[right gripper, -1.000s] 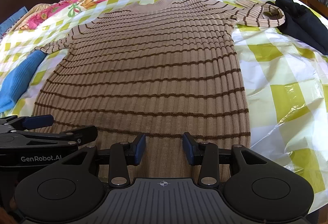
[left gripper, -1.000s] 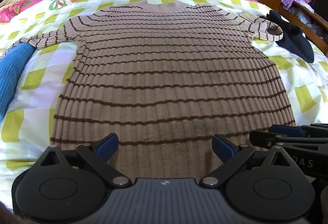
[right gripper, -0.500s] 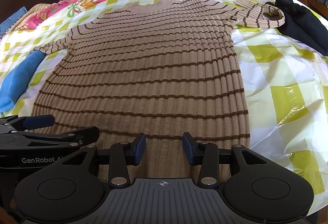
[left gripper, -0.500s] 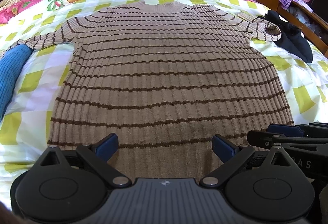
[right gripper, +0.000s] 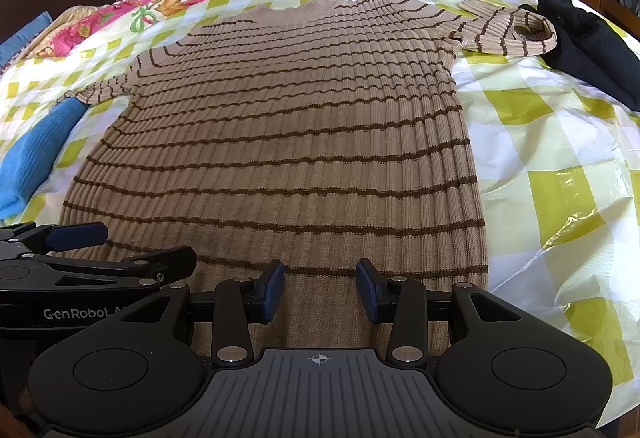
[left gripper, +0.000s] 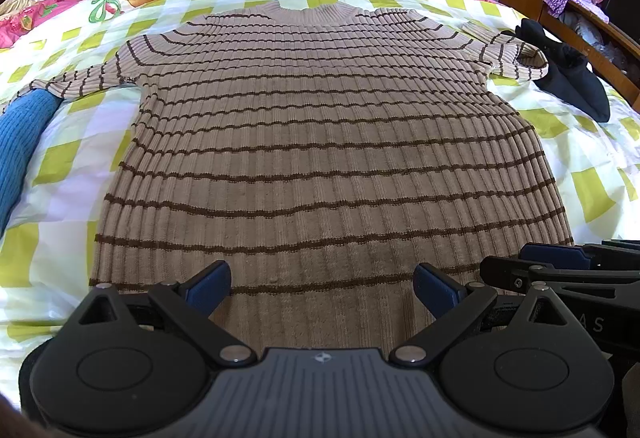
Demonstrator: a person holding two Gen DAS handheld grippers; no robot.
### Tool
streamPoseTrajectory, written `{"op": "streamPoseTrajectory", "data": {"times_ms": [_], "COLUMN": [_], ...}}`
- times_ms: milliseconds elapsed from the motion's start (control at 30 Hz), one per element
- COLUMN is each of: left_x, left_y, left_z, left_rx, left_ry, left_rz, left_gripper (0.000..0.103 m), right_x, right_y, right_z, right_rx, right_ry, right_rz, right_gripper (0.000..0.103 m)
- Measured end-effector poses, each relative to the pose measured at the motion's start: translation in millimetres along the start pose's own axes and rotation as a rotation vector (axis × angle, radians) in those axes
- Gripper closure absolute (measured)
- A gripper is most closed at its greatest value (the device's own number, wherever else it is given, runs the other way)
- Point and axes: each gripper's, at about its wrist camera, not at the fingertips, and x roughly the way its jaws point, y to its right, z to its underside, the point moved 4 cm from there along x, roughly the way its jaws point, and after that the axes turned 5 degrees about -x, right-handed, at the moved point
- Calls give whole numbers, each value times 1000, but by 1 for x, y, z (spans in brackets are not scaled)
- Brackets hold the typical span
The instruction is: Fold small clothes
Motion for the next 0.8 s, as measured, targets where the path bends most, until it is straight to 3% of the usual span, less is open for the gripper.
{"op": "streamPoseTrajectory", "data": {"times_ms": [800], "left_x": [3], "left_y": [4], "left_z": [-6], "left_rx": [7], "left_ry": [6], "left_rz": [1], "left_gripper": [0], "right_x": [3], "right_y": [3], "right_z": [-2], "right_rx": [7], "right_ry": [-8], "right_rz": [8], "right_gripper": [64]}}
